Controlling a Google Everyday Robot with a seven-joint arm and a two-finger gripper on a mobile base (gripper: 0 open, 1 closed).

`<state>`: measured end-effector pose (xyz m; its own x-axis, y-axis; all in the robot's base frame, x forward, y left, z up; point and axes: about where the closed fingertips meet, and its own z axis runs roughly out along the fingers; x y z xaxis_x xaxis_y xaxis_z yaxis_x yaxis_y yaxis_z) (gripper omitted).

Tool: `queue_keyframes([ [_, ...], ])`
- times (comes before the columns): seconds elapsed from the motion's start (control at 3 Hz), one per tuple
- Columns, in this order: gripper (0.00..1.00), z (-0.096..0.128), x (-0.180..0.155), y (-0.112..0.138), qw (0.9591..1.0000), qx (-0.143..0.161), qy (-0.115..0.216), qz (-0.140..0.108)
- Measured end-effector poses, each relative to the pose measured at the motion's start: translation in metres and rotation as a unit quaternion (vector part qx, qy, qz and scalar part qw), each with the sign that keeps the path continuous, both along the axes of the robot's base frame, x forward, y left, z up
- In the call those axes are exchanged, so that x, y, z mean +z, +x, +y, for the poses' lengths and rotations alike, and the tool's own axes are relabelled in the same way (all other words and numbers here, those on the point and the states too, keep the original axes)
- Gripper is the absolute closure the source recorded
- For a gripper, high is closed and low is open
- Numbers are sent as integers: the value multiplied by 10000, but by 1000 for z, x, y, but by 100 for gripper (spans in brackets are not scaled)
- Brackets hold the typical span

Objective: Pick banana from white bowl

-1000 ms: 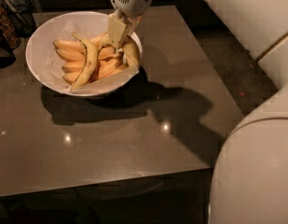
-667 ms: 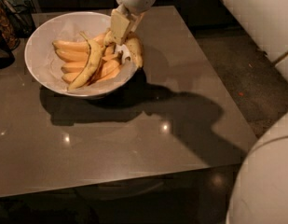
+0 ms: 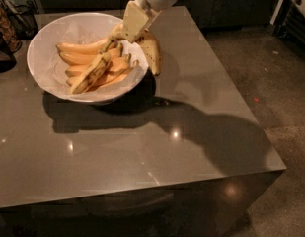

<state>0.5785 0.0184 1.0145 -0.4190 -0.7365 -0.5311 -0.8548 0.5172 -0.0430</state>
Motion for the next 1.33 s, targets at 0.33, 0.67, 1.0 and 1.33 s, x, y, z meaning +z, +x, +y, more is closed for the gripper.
queue_keyframes([
  [0.33, 100, 1, 0, -2, 10000, 20, 9, 12],
  [0.67, 100, 1, 0, -27, 9999, 91, -9, 100],
  [1.0, 100, 0, 1, -80, 9994, 235, -74, 262],
  [1.33, 100, 0, 1, -80, 9993, 238, -75, 262],
])
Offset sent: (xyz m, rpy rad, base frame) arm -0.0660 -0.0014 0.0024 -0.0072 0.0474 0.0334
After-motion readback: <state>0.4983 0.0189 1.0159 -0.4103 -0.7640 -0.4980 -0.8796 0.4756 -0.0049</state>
